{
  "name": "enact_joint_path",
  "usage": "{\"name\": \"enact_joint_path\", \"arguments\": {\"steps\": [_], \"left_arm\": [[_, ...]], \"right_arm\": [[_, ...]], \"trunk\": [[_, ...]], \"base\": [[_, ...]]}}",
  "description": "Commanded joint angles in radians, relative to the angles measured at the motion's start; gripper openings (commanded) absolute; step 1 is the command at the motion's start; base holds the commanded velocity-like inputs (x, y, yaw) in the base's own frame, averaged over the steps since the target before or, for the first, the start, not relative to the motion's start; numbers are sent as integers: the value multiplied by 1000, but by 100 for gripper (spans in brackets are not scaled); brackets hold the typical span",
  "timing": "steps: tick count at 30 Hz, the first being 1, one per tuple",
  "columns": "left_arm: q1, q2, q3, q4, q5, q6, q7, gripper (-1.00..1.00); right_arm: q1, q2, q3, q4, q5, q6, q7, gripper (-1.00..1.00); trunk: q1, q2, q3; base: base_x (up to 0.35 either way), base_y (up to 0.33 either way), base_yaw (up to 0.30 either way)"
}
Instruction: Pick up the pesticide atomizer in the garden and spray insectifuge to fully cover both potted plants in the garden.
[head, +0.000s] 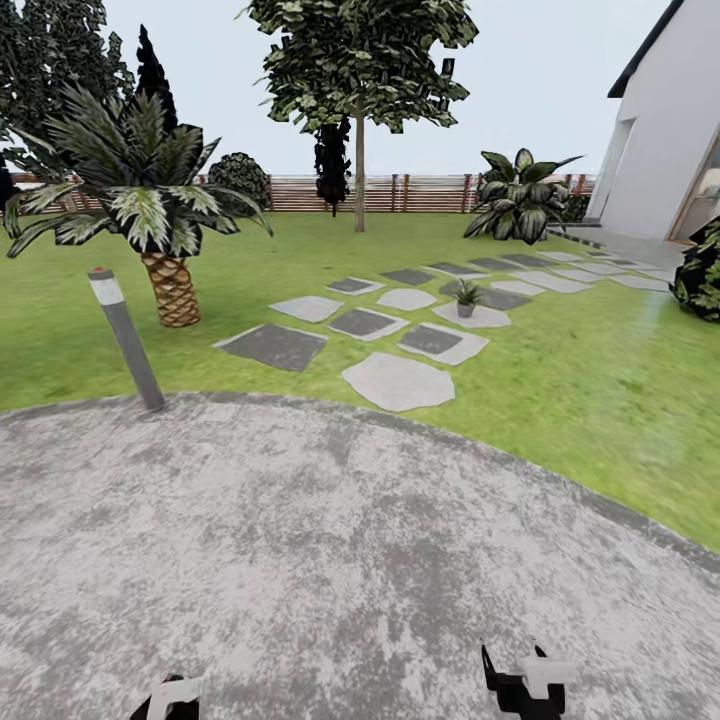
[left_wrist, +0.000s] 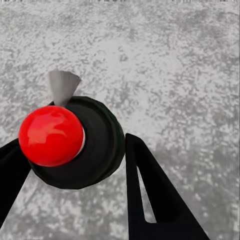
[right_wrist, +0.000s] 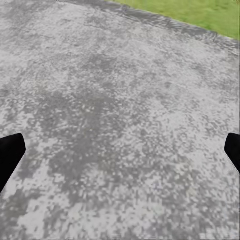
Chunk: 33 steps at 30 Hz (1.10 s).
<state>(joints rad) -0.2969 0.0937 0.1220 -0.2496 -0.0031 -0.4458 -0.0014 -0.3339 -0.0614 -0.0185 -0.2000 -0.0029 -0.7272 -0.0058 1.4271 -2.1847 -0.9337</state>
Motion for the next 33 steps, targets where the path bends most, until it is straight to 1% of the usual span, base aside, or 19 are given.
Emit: {"name": "enact_joint_path", "arguments": {"steps": [1,3,6,28,33], "left_arm": [[-1,0,2,3,-2,-3,0,-100],[-1,-1,1,5,-4,-3,0,-100],[-1,-1,1,5,-6,-3,0,-100],[-1,-2,1,6,-5,-3,0,-100],[-1,-2,1,6,-5,-4,0,-100]], "right_arm": [[-1,0,-1,1,0,-3,0,100],[-1,0,-1,1,0,-2,0,100],[-1,0,0,1,0,-2,0,100],[-1,-1,-1,0,0,-3,0,100],[-1,-1,-1,0,1,-3,2,100]], "trunk": [[0,0,-1],[0,0,-1],[0,0,-1],[0,0,-1],[0,0,-1]], "base": [[339,0,0],[339,0,-28],[339,0,-204],[339,0,-295],[339,0,-60]]}}
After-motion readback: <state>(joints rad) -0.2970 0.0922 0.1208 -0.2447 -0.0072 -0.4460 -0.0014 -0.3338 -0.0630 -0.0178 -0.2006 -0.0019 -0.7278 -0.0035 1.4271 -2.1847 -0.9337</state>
